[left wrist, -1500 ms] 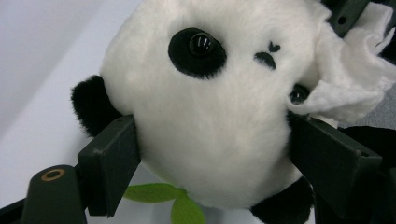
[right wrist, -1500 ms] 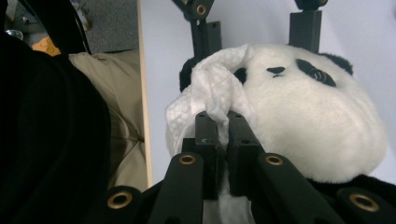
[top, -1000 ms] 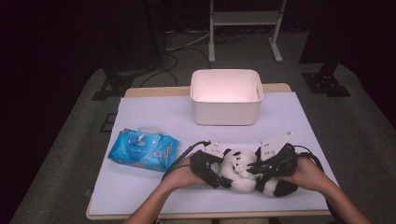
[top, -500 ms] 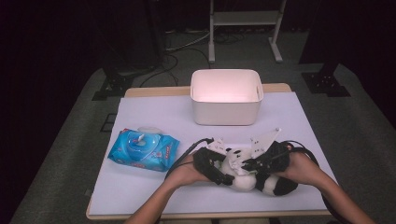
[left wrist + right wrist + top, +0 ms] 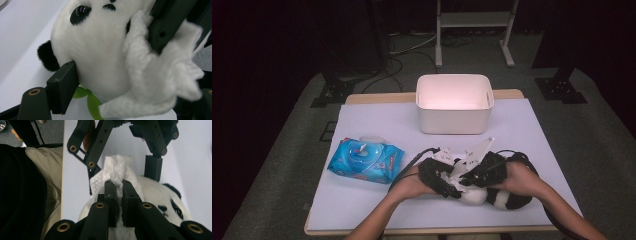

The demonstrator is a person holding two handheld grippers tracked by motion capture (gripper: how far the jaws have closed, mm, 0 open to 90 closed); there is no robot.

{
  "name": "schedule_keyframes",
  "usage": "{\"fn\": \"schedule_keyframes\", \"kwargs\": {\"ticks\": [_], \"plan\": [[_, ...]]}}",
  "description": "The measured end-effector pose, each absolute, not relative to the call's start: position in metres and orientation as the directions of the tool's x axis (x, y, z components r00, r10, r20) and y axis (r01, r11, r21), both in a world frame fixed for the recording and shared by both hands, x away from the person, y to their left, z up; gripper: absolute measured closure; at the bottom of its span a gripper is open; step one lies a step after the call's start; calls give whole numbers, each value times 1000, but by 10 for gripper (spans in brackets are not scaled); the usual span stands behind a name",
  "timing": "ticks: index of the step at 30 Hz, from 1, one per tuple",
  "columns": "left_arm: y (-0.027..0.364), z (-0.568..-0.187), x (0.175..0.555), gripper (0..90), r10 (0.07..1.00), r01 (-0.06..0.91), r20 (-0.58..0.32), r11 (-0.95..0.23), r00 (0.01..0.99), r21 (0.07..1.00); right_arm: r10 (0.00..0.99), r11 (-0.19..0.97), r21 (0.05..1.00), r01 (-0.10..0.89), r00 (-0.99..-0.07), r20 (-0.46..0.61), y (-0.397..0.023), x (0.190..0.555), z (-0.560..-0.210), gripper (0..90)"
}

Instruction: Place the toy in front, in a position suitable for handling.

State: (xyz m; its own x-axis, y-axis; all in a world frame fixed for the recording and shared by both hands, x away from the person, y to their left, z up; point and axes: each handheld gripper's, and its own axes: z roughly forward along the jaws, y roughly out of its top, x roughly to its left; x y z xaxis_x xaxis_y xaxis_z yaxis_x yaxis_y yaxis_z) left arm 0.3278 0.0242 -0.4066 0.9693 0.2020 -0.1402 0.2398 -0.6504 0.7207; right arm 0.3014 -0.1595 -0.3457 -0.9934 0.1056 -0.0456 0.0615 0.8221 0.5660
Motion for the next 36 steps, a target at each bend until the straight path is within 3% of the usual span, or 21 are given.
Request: {"fn": "schedule_keyframes", "kwargs": {"ticks": [15, 26, 36], "plan": [[21, -404, 327, 211, 191, 233, -141, -655, 971, 719, 143, 800, 592, 93, -989, -38, -200, 283, -339, 838], [21, -406, 325, 208, 172, 213, -132, -657, 976, 723, 128, 818, 572, 58, -988, -82, -171, 304, -335, 838], [20, -405, 325, 208, 163, 201, -123, -669, 979, 716, 234, 780, 610, 140, -969, -77, -208, 313, -326, 837]]}}
